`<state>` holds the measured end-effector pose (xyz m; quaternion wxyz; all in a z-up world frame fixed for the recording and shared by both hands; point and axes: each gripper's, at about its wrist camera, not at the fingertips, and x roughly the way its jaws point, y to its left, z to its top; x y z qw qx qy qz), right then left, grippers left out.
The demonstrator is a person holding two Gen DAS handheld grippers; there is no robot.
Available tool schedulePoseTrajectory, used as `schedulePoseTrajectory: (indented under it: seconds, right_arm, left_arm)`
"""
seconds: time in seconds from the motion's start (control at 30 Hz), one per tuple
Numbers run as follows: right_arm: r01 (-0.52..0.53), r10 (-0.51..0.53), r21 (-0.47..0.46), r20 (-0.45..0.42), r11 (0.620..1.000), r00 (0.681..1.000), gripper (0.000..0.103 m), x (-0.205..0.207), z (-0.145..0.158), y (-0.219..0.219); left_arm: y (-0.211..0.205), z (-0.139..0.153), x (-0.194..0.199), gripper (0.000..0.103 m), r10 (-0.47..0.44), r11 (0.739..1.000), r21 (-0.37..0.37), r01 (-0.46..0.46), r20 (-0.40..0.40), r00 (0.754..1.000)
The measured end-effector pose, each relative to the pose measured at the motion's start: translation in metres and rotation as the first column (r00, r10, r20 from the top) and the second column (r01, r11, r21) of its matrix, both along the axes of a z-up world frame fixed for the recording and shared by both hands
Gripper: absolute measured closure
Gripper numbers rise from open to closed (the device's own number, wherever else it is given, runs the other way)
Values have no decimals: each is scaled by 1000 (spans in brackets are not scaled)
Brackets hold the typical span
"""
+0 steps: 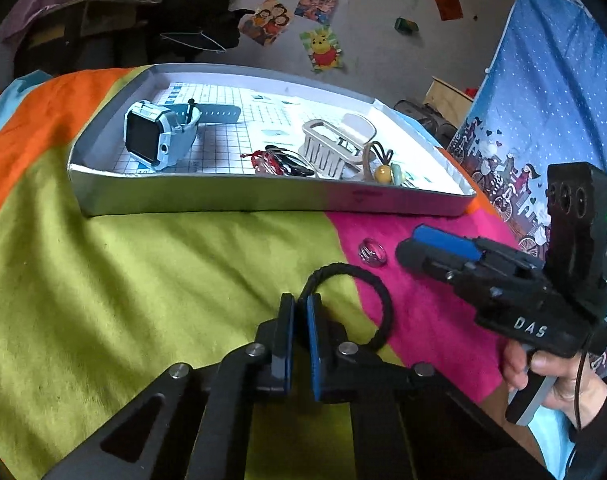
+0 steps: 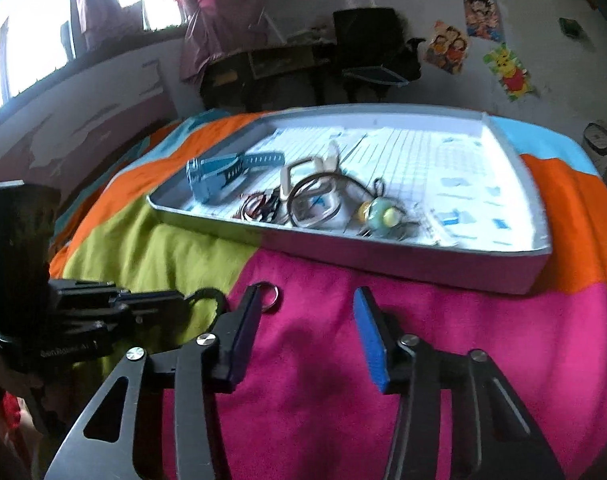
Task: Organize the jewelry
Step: 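Grasp the black hair tie on the quilt with the left tool, then grasp the small silver ring with the right tool while the left tool holds the hair tie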
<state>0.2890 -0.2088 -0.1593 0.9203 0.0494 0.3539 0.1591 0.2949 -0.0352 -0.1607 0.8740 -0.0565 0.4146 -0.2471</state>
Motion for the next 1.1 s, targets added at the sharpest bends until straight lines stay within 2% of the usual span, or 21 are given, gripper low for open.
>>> schedulePoseTrajectory:
  seconds: [0.3,0.5,0.53,0.63,0.93,1.0,1.1]
  right_arm:
    - [-58,58,-29,-16,998,998,65,5,-7,21]
    - [-70,69,-40,-22,997,997,78,6,-7,25]
    - [-73,72,-42,-24,996,997,84,6,-8,26]
    - [-75,75,-45,-16,996,997,85,4,-7,26]
    - [-94,94,-1,113,996,989,85,-18,21,21]
    - [-80,75,33,144,996,987,85,-20,35,16]
    - [-38,30,35,194,999,981,85,-21,52,7]
  left_arm:
    - [10,4,0,97,88,996,17,-88,25,996]
    - [10,4,1,97,93,995,27,-94,33,995]
    - [11,4,1,97,93,995,26,-94,33,995]
    - [11,6,0,97,93,995,21,-94,42,995]
    - [11,39,-7,97,102,995,5,-104,128,987]
    - [10,52,-3,97,114,993,-9,-114,156,981]
    - [8,66,8,97,142,990,-26,-139,191,971]
